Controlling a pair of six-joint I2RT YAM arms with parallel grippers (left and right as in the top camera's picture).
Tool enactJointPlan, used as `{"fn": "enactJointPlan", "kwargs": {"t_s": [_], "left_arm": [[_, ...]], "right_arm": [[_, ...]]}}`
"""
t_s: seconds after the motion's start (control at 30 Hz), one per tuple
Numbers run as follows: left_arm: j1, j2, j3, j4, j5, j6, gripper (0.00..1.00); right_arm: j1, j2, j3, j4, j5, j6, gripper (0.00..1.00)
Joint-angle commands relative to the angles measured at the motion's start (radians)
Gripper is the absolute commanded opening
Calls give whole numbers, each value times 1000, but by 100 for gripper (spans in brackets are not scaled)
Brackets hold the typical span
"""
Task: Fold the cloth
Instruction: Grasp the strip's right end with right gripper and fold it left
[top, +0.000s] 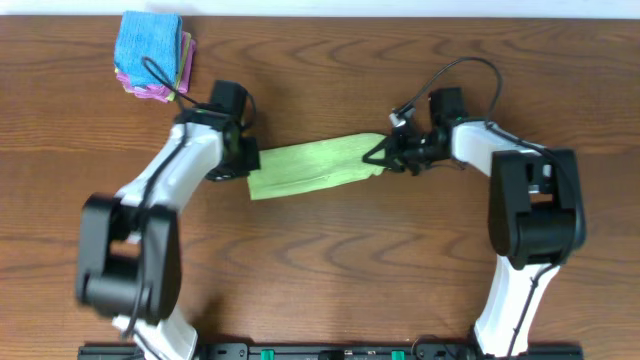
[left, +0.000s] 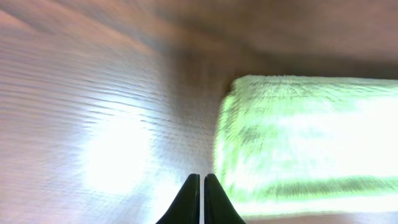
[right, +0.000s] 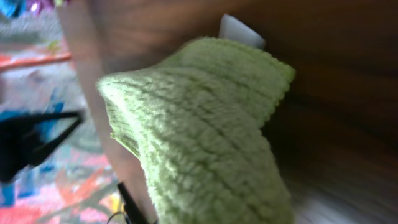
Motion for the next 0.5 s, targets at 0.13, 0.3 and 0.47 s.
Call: {"fn": "enactJointPlan", "kwargs": {"t_s": [0.13,0.3,0.47], "left_arm": [[19,-313,47,-71,-2,0,6],[19,-484,47,-149,6,-1,6],[19,-611,47,-170,26,-1,6]], "right_arm": [[-11,-158,162,-304,513,-89,2],[88,-190,253,-442,827,-89,1],[276,-158,254,-415,1006,-85,1]]}}
